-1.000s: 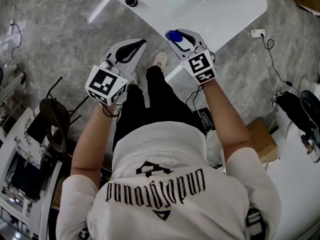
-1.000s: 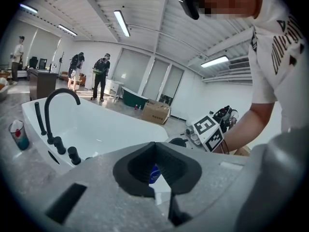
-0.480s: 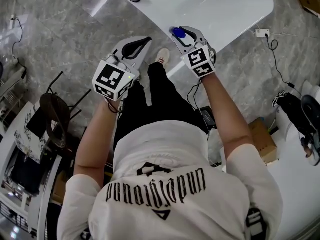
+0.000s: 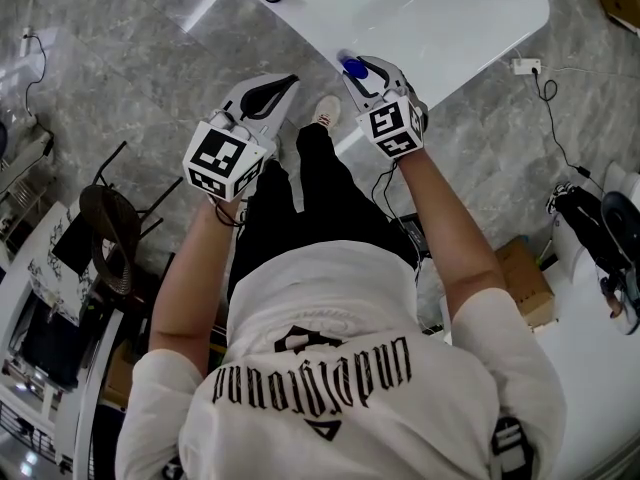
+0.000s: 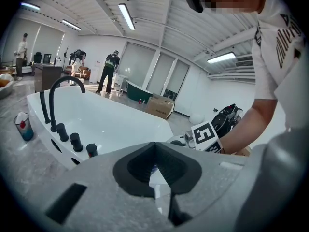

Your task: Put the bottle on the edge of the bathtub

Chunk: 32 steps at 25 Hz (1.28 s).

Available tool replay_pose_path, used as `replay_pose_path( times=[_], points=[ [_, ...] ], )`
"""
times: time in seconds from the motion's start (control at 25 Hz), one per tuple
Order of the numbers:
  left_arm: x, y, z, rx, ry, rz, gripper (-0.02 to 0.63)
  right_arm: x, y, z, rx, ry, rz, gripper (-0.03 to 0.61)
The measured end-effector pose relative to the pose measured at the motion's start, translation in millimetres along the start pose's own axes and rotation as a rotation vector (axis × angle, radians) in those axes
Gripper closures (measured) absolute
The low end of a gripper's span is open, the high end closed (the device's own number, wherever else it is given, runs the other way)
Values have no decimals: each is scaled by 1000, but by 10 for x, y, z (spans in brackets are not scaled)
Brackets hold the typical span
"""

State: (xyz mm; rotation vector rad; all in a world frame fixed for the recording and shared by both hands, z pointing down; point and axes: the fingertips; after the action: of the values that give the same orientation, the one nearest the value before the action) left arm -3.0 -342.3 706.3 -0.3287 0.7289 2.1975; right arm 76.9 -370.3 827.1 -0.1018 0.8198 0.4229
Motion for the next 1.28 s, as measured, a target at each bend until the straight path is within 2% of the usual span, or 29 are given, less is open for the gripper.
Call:
replay_pose_path(
  times=[0.76, 1.08, 1.28],
  points=[
    [158, -45, 64, -9, 0, 14, 600, 42, -51, -9, -70, 13, 53, 396],
    [361, -217, 11, -56, -7, 48, 600, 338, 70, -196, -101, -23, 115, 393],
    [577, -364, -28, -91, -16, 69, 600, 662, 191, -381, -158, -78, 190, 394]
  ],
)
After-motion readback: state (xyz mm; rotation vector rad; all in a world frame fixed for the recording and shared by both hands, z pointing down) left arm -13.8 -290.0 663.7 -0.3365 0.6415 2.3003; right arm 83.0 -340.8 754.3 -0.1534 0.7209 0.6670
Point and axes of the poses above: the fingertips, and each gripper's own axes: x backward along the fingers, y to its left, z out of its underside, and after that the axes turned 4 degrees about z, right-handed
